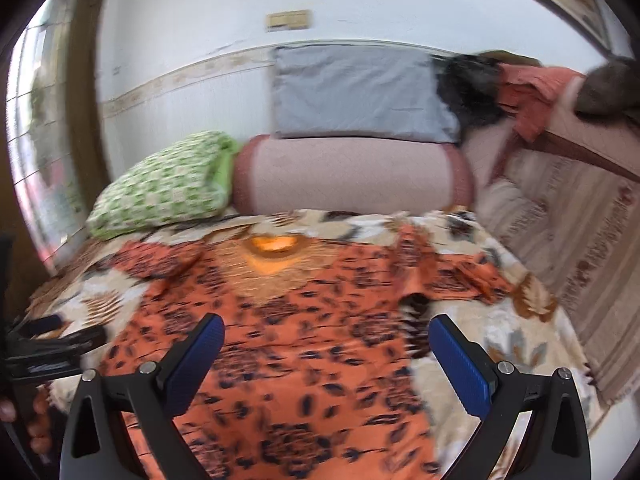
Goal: Fold small clothes
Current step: 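Grasp a sleeve cuff with the right tool and fold it across the shirt body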
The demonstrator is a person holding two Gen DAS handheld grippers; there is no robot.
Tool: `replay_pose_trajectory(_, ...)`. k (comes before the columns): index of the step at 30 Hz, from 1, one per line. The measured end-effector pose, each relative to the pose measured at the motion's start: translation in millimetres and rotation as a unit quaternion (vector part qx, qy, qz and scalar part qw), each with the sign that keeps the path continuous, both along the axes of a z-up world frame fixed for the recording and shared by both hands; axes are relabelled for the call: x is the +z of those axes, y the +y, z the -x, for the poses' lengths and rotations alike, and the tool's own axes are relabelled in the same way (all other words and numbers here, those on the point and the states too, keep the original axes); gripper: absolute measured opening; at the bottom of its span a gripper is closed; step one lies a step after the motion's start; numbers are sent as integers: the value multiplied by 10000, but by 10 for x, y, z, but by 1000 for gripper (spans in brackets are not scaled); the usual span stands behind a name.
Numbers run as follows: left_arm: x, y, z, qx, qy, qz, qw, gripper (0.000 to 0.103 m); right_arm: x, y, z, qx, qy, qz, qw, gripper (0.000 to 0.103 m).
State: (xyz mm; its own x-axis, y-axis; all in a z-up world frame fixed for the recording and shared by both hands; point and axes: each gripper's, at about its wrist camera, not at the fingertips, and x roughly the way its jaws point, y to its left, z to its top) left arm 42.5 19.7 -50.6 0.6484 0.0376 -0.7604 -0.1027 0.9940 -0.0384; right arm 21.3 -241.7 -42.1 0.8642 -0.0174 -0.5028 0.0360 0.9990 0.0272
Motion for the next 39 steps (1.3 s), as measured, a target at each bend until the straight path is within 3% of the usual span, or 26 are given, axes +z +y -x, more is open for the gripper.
replay_pose_trajectory(2, -87, 18, -43, 14, 90, 1, 10000, 103, -84, -424, -217, -162, 162, -237, 9995, 103)
replay_pose_trajectory(5, -211, 14, -110, 22, 241, -31, 9997, 103, -249, -1003, -644, -678, 375, 104, 9969, 103)
replay_pose_trajectory(9, -378, -14, -209, -51, 441, -82, 9990, 103, -637, -1639, -1440, -735, 1210, 221, 9897, 103)
replay_pose_trajectory(14, -520, 11, -338, -8, 565, -68, 9984, 103, -917, -2043, -2144, -925, 1609, 269, 9823, 102)
replay_pose_trajectory(18, -613, 40, -442, 6, 636, -56, 9980, 103, -1131, -2128, -2545, -793, 1958, 601, 9756, 101)
replay_pose_trajectory(20, -648, 49, -468, -4, 647, -63, 9979, 103, -1236, -2134, -2661, -748, 2136, 732, 9713, 89)
replay_pose_trajectory(21, -669, 59, -481, -9, 649, -55, 9979, 103, -1291, -2180, -2722, -742, 2271, 673, 9687, 76)
replay_pose_trajectory(22, -682, 69, -489, -5, 649, -46, 9979, 103, -1348, -2247, -2761, -747, 2428, 491, 9659, 47)
replay_pose_trajectory(23, -696, 84, -490, 2, 643, -36, 9979, 103, -1411, -2336, -2795, -757, 2628, 192, 9617, 30)
replay_pose_trajectory(24, -706, 104, -486, 5, 633, -19, 9980, 103, -1418, -2397, -2809, -806, 2644, -7, 9610, 27)
replay_pose_trajectory(25, -710, 125, -479, 12, 615, 2, 9981, 103, -1365, -2484, -2794, -910, 2602, -295, 9608, 20)
replay_pose_trajectory(29, -687, 264, -430, 77, 454, 171, 9988, 103, -972, -2578, -2682, -878, 2264, -1074, 9641, 15)
replay_pose_trajectory(32, -674, 396, -394, 166, 356, 362, 9986, 103, -345, -2358, -2561, -439, 1701, -1652, 9705, 15)
replay_pose_trajectory(35, -670, 534, -340, 263, 274, 530, 9979, 103, 232, -1884, -2472, 236, 1365, -2067, 9686, 15)
replay_pose_trajectory(39, -669, 732, -256, 414, 199, 637, 9969, 103, 727, -985, -2461, 1185, 1197, -2614, 9504, 15)
